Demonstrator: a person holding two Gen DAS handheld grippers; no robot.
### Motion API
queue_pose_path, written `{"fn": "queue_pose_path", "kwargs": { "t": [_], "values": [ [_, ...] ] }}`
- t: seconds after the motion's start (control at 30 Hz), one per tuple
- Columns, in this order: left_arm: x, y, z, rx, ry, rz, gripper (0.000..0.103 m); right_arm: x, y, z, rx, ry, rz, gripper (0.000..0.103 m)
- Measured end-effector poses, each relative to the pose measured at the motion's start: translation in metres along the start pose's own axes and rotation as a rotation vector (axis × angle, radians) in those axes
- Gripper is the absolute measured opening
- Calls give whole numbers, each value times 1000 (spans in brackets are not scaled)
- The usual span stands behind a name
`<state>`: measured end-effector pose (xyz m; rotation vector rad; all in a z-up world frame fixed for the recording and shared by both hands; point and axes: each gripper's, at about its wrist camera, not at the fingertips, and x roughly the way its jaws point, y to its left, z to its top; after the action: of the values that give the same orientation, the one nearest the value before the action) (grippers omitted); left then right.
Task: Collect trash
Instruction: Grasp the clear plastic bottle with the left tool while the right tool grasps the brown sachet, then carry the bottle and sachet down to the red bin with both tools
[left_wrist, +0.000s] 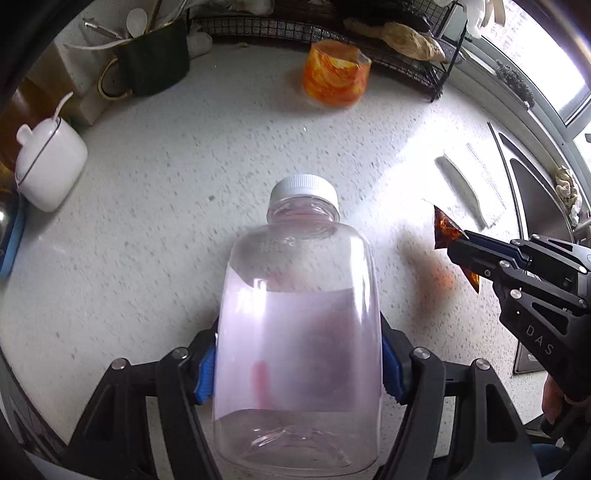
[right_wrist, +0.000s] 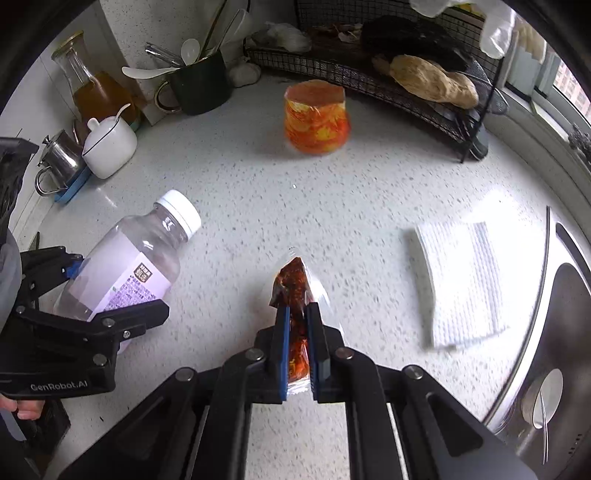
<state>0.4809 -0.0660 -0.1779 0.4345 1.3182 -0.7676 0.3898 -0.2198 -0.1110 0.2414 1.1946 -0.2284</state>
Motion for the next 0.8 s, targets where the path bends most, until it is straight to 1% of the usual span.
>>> {"fn": "queue_pose_path", "kwargs": {
  "t": [0.03,0.13,0.2,0.23,0.3,0.37,0.47,0.57,0.6,0.7,0.8],
  "values": [
    [4,-5,-7,-17,9,2,66,1,-7,-7,-3,4,-6,7],
    [4,-20,-18,-26,-9,63,67,3,-7,-27,-25,19,-36,7],
    [4,-26,-23,-51,-11,91,66,0,-10,-31,-40,19,-58,7],
    [4,-29,-26,-59,-19,119,66,-1,-11,-32,-47,20,-62,8],
    [4,-32,-30,-80,-57,154,67,-4,-13,-34,-67,16,-74,8],
    [3,-32,-33,-124,-77,162,67,-5,-14,-34,-90,13,-65,8],
    [-2,-28,-35,-177,-79,177,66,-10,-23,-48,-118,21,-33,8],
    [-9,-31,-48,-235,-91,162,66,-17,-22,-52,-168,0,-2,8],
    [-9,-38,-49,-248,-98,165,66,-21,-21,-55,-189,-10,7,7],
    [-19,-48,-68,-279,-105,170,66,-33,-18,-65,-251,-35,21,7],
    [-24,-57,-91,-296,-97,173,66,-40,-15,-79,-274,-35,45,7]
  ]
}}
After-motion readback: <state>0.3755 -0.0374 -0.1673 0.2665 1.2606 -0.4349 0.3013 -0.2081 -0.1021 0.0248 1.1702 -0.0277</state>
